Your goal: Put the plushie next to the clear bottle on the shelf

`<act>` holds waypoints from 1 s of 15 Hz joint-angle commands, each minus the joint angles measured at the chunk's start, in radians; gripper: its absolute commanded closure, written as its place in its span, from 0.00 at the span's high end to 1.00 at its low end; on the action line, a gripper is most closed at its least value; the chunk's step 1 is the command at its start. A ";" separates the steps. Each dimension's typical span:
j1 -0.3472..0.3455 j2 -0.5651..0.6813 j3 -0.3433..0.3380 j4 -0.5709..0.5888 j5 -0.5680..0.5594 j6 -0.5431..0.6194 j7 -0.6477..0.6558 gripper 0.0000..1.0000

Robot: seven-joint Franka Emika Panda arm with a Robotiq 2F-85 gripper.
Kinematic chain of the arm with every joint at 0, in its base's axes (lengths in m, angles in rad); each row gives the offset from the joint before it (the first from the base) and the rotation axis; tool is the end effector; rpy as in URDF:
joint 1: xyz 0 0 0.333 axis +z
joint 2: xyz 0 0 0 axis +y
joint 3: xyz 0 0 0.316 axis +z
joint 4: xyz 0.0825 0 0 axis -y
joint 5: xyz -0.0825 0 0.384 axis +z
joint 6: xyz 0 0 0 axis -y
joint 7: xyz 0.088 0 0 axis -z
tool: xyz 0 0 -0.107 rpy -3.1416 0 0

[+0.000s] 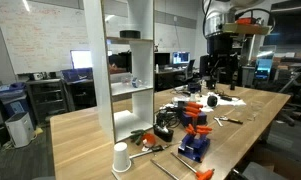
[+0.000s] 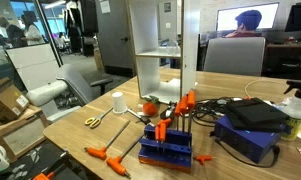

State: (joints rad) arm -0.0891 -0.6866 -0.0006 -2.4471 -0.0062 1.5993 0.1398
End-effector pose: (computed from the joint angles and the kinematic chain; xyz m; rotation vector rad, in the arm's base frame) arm 0.3245 -0.0299 0.5186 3.1012 -0.3561 -0.2518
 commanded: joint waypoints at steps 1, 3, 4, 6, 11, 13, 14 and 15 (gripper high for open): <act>0.004 0.001 -0.003 0.006 -0.002 -0.001 0.002 1.00; 0.004 -0.003 -0.003 0.014 -0.002 -0.001 0.002 1.00; 0.004 -0.003 -0.003 0.016 -0.002 -0.001 0.002 1.00; 0.004 -0.003 -0.003 0.018 -0.002 -0.001 0.002 1.00; 0.004 -0.003 -0.003 0.018 -0.002 -0.001 0.002 1.00; 0.004 -0.003 -0.003 0.018 -0.002 -0.001 0.002 1.00; 0.004 -0.003 -0.003 0.018 -0.002 -0.001 0.002 1.00; 0.004 -0.003 -0.003 0.018 -0.002 -0.001 0.002 1.00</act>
State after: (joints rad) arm -0.0891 -0.6908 -0.0005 -2.4316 -0.0062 1.5999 0.1398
